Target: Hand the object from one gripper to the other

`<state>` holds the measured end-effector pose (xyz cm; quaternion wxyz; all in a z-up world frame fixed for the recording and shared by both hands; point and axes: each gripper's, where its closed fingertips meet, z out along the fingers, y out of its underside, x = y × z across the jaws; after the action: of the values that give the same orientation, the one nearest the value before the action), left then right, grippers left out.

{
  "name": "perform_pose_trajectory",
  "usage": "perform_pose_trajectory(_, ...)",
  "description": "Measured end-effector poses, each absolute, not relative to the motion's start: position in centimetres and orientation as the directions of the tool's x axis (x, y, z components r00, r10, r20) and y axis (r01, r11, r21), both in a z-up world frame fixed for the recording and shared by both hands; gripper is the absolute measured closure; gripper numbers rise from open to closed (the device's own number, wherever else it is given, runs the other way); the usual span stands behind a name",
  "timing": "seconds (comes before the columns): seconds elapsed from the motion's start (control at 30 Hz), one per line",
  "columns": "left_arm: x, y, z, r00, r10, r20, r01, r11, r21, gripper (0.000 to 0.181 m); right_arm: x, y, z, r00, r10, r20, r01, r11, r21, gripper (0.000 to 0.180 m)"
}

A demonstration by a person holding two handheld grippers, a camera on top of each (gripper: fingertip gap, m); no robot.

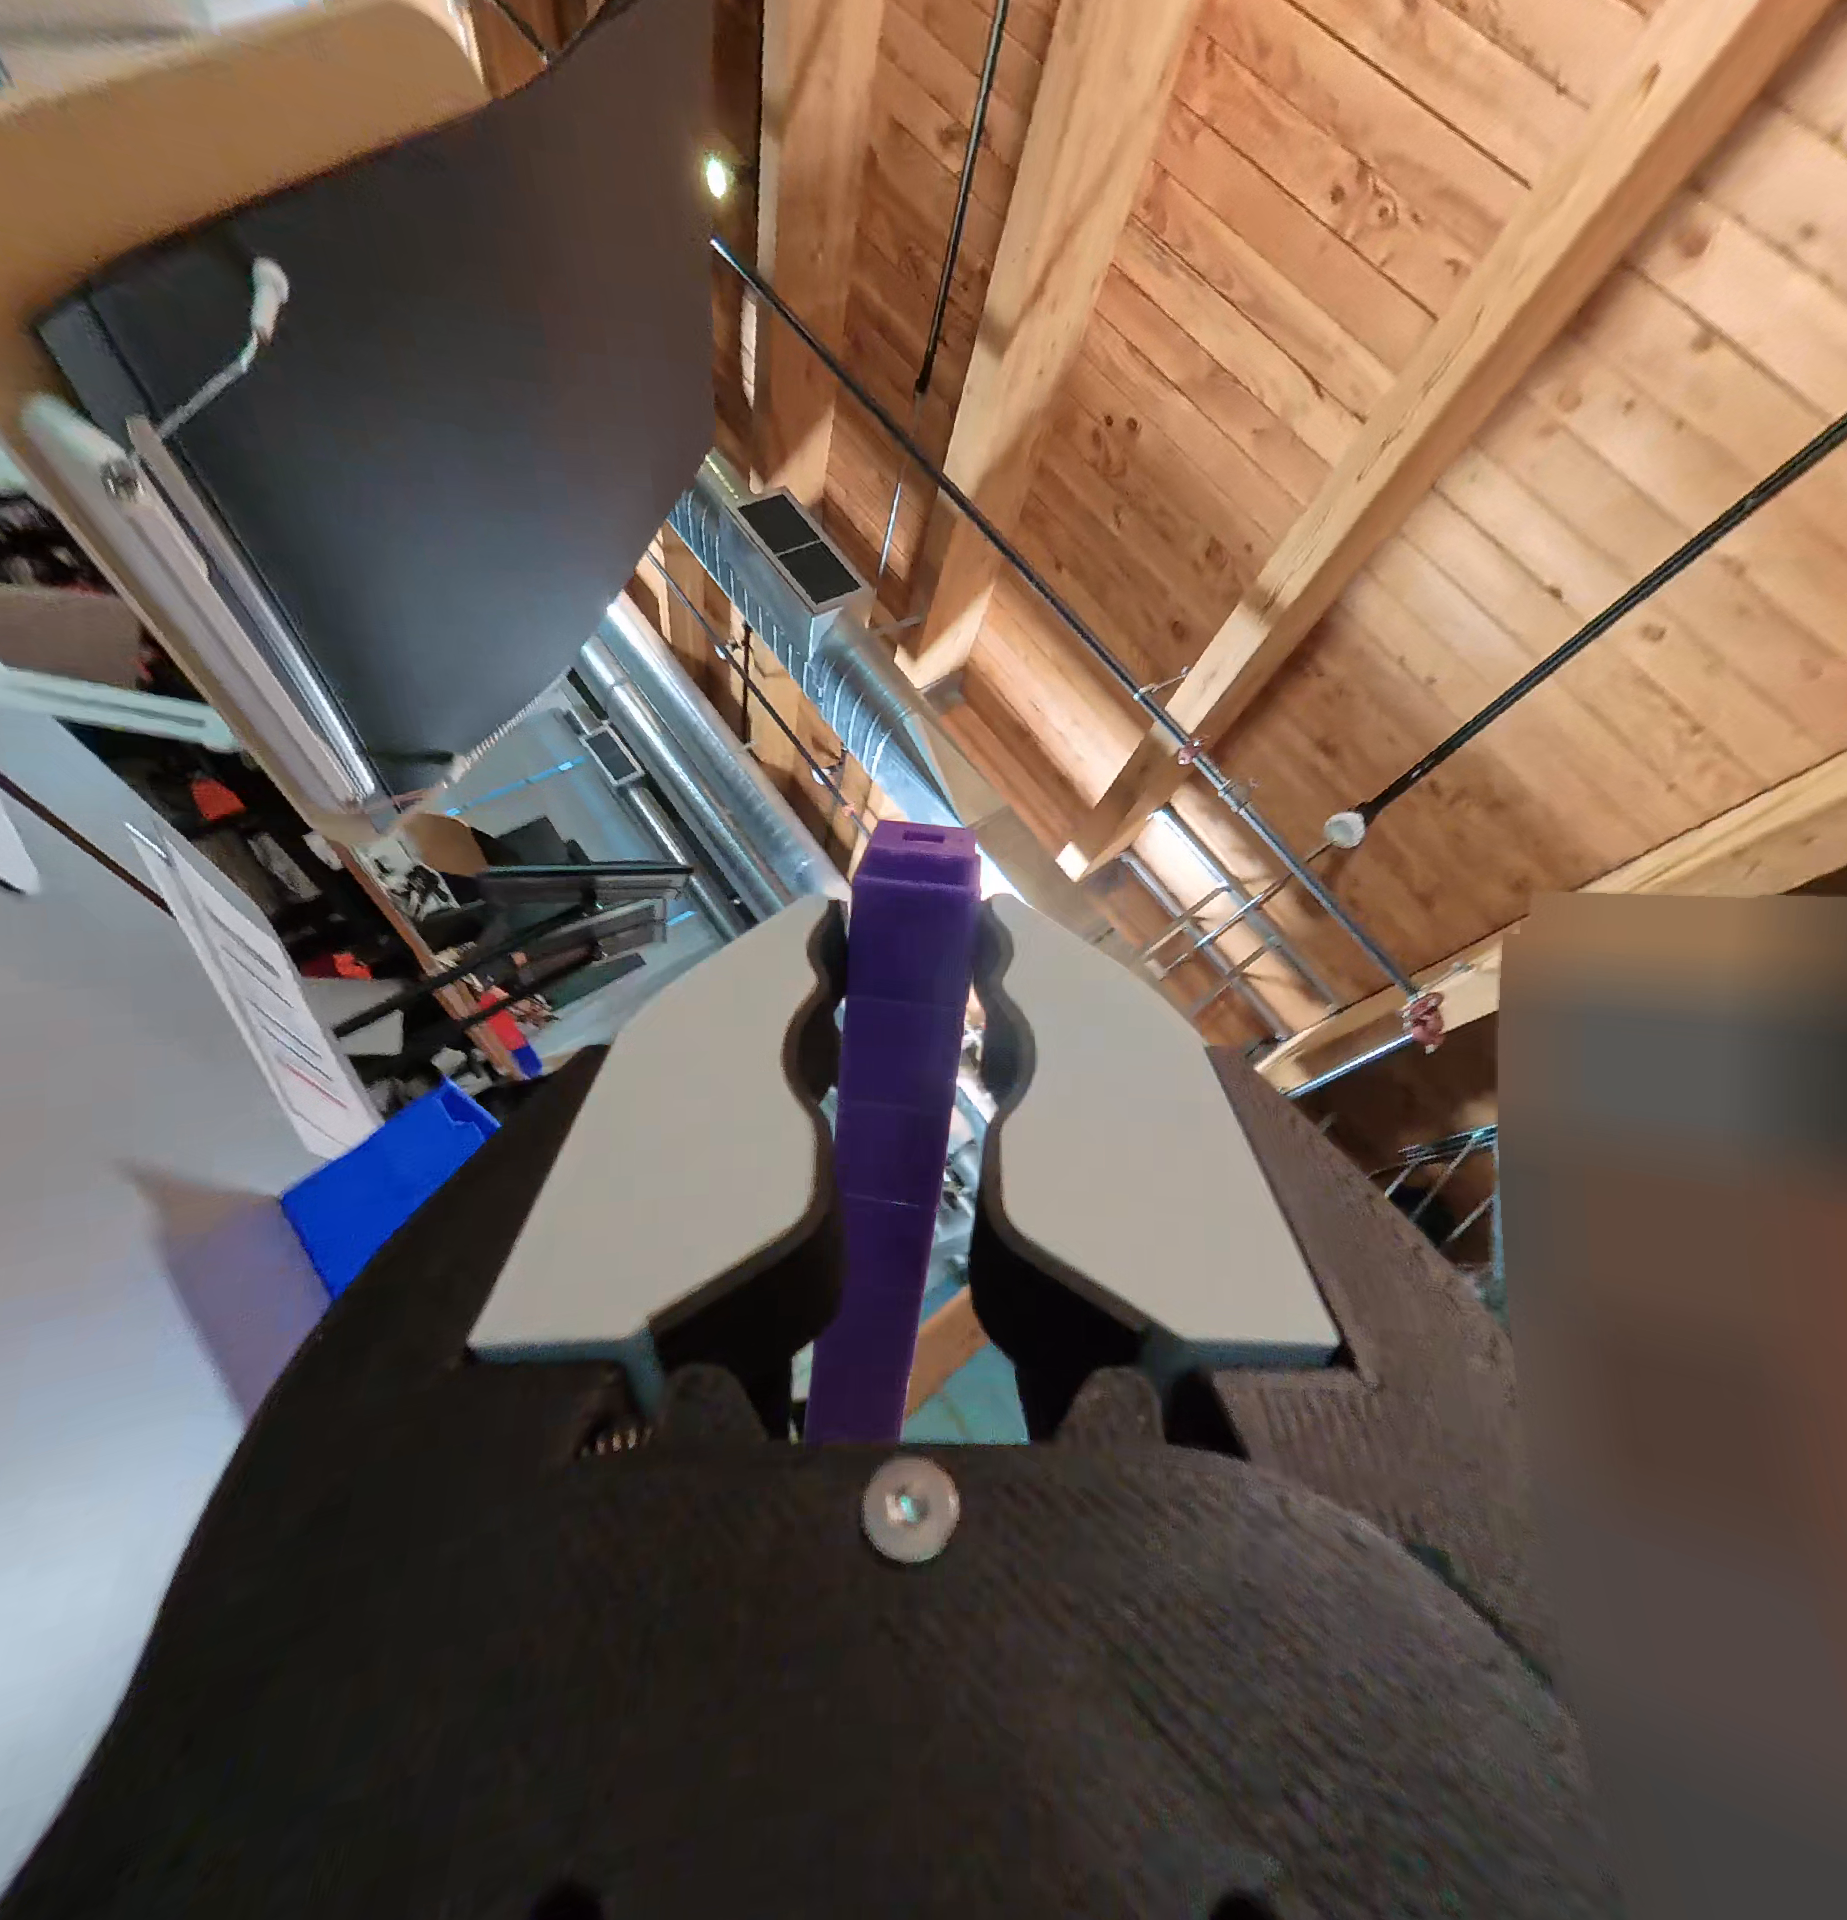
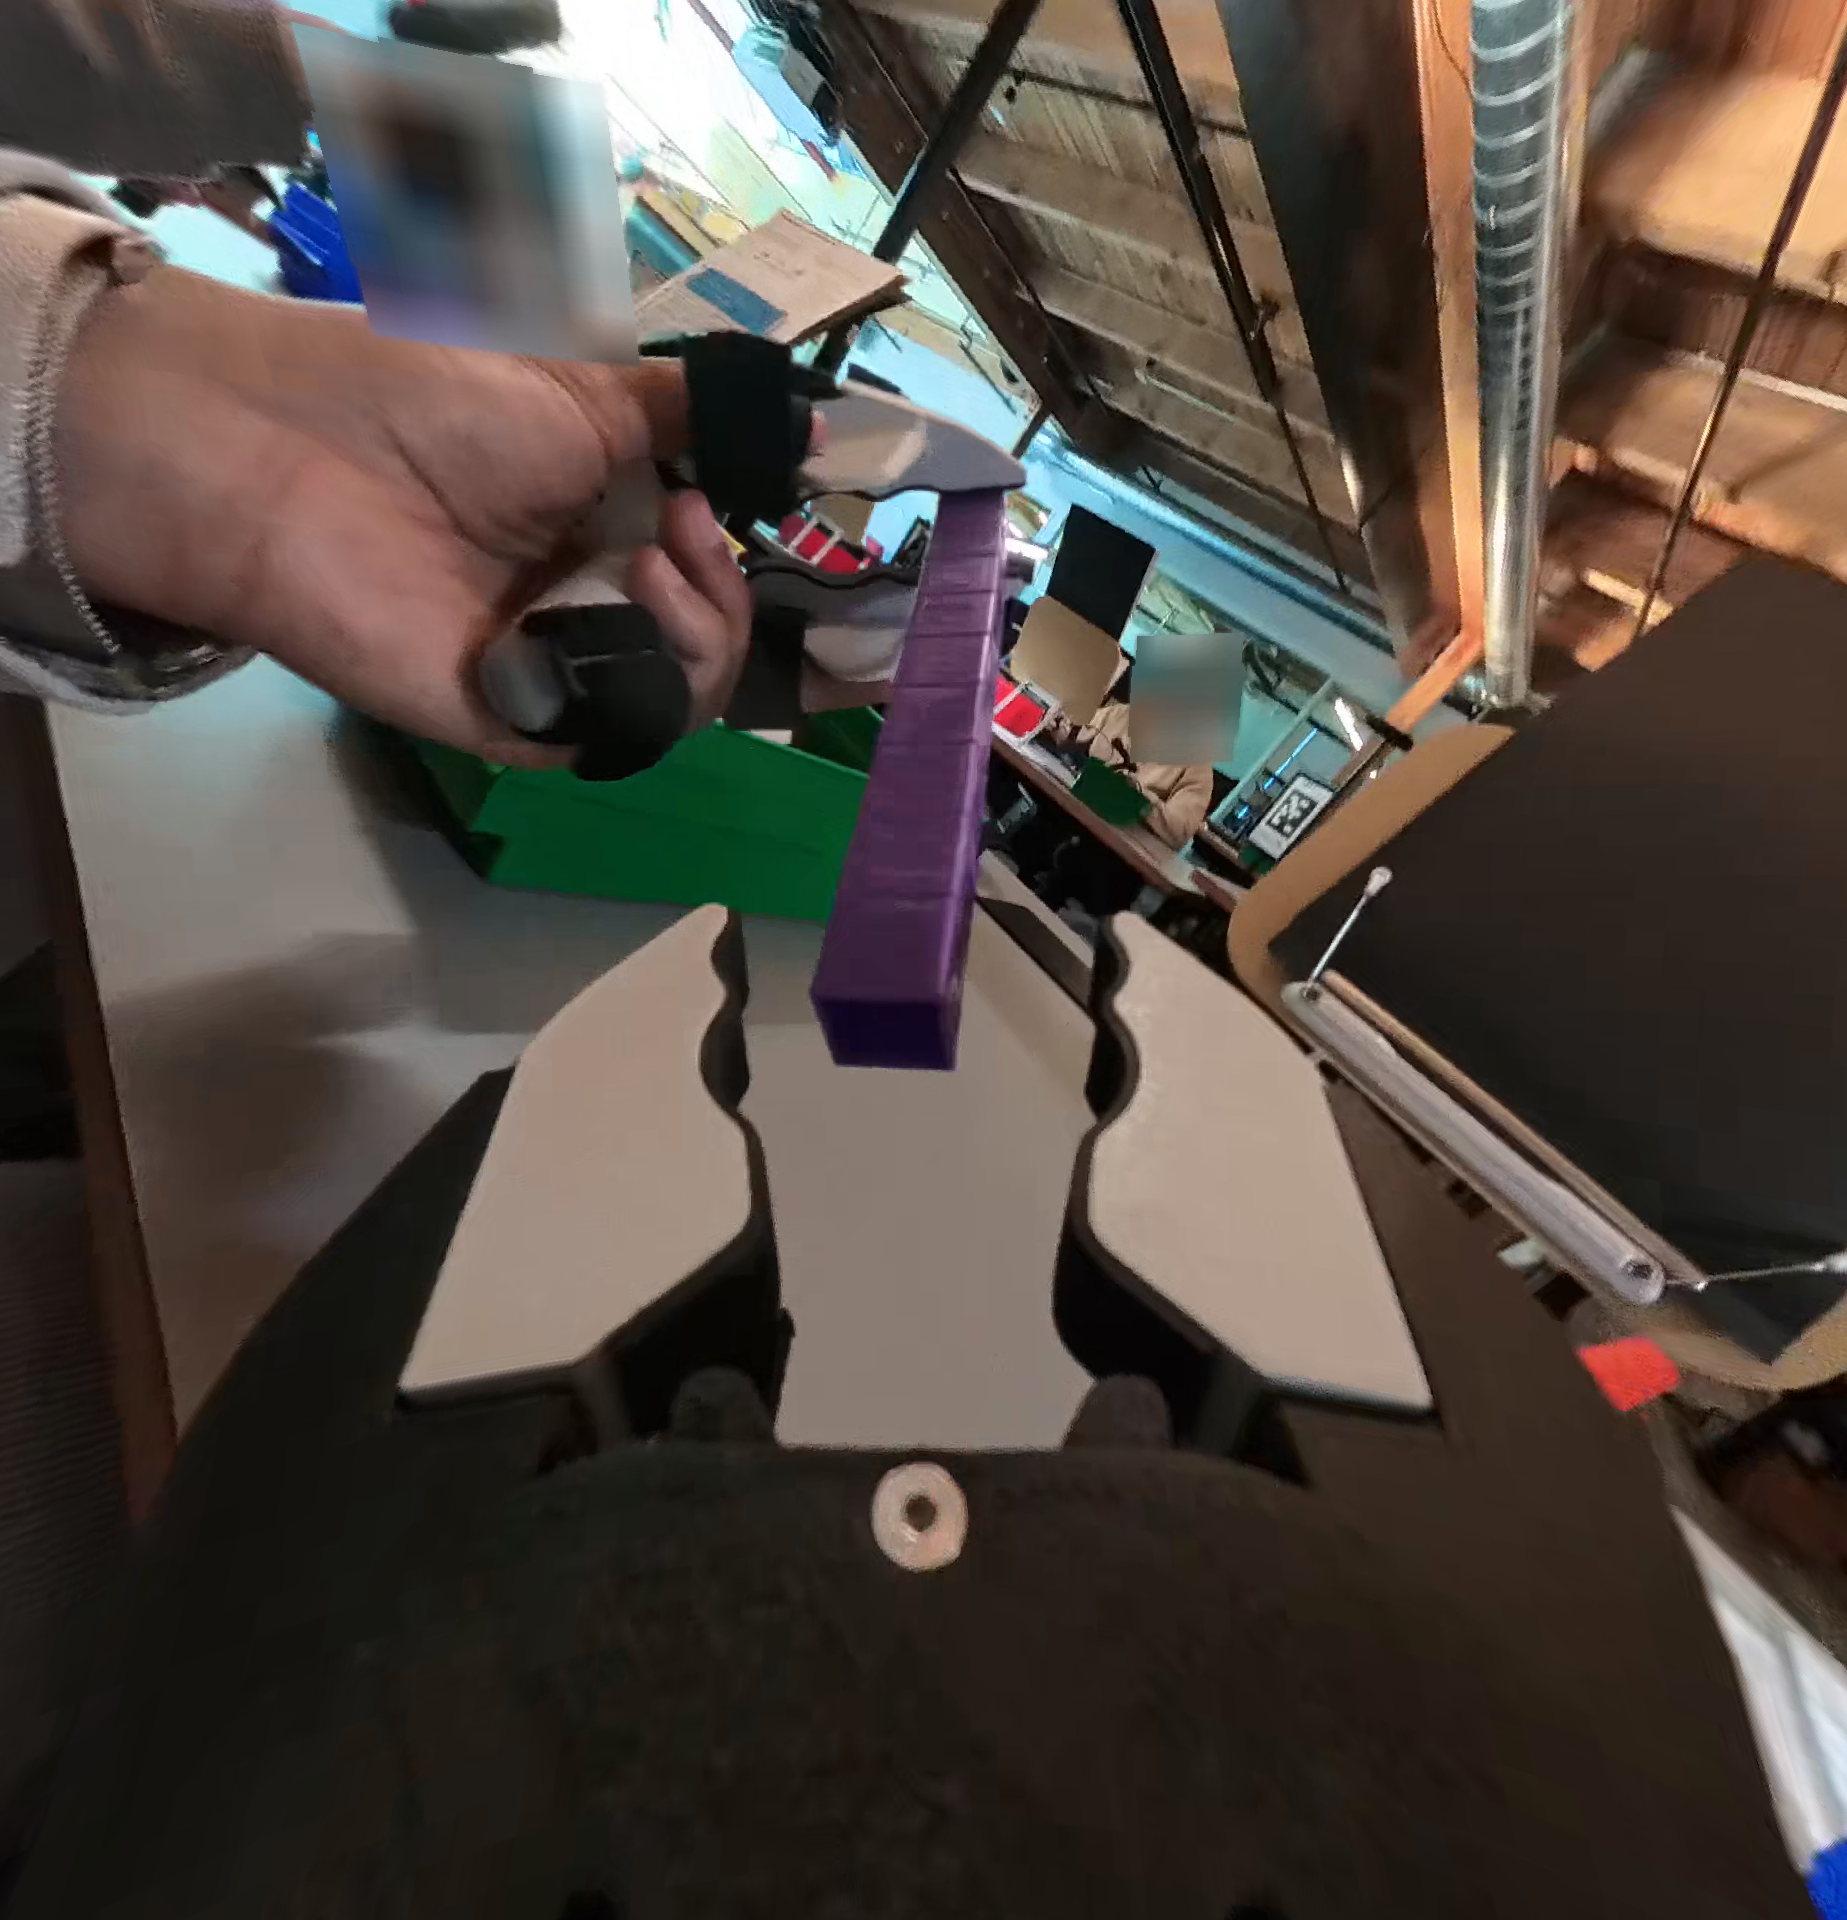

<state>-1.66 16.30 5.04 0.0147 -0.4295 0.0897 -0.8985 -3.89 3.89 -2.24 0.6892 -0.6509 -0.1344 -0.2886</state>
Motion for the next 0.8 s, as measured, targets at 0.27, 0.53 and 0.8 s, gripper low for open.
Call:
perform_pose_trajectory(0.27, -0.4, 14.5, 3.6, -0.594, -0.043, 0.803, -0.144, -0.977, -0.159, 0.158, -3.2, 1.7, 0.0, 0.778, -0.272, 0.566, 0.6, 0.056, -0.798, 0.157)
perform_pose_trajectory(0.53, 0.5, 11.5, 3.9, -0.634, -0.233, 0.737, -0.179, -0.883, -0.433, 0.119, 0.1, 0.2, 0.7, 0.981, -0.175, 0.083, 0.119, 0.204, -0.972, 0.157)
perform_pose_trajectory(0.8, 1.2, 9.7, 2.0, -0.659, -0.275, 0.7, -0.209, -0.827, -0.522, 0.112, 3.3, -1.1, 0.0, 0.892, 0.047, -0.45, -0.444, 0.29, -0.848, 0.158)
